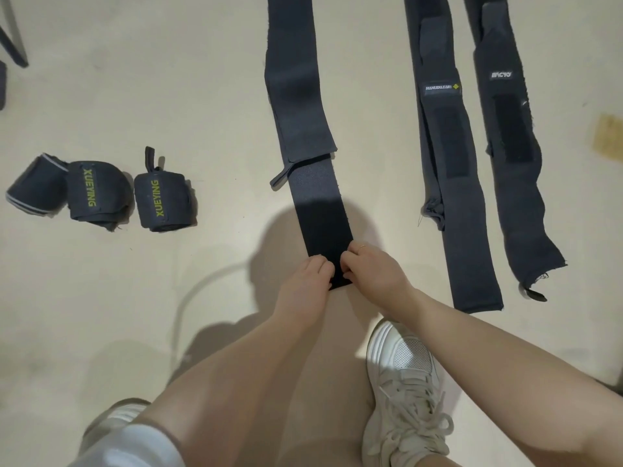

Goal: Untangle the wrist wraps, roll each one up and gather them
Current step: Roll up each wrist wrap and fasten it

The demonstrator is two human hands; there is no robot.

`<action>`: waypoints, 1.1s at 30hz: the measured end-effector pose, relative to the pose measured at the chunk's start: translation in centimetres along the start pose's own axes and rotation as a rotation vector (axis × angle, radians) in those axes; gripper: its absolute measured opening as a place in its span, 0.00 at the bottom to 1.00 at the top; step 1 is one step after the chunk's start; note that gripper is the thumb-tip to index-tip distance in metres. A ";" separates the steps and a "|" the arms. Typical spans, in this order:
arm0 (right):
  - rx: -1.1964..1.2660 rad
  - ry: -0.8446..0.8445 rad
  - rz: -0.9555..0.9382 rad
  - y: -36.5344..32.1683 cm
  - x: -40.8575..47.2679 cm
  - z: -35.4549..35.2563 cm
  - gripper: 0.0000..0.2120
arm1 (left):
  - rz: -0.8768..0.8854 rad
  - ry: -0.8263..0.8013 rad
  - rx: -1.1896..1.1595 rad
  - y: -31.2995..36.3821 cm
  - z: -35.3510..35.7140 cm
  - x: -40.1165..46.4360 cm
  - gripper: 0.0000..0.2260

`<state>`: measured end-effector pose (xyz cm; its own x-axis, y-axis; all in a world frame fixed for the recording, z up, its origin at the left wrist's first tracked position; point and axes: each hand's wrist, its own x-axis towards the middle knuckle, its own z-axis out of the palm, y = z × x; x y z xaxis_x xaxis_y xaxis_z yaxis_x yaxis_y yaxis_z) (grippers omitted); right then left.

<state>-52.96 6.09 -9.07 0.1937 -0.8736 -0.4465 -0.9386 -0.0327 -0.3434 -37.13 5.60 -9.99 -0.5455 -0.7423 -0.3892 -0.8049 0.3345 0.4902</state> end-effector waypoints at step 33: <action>0.163 -0.047 -0.073 2.0 2.4 -1.2 0.09 | 0.009 0.248 0.224 -0.3 0.0 1.1 0.07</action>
<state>-54.66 3.34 -9.87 0.2762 -0.8481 -0.4522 -0.8635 -0.0124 -0.5042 -37.44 4.64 -10.56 -0.5010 -0.8485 -0.1702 -0.8470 0.4403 0.2979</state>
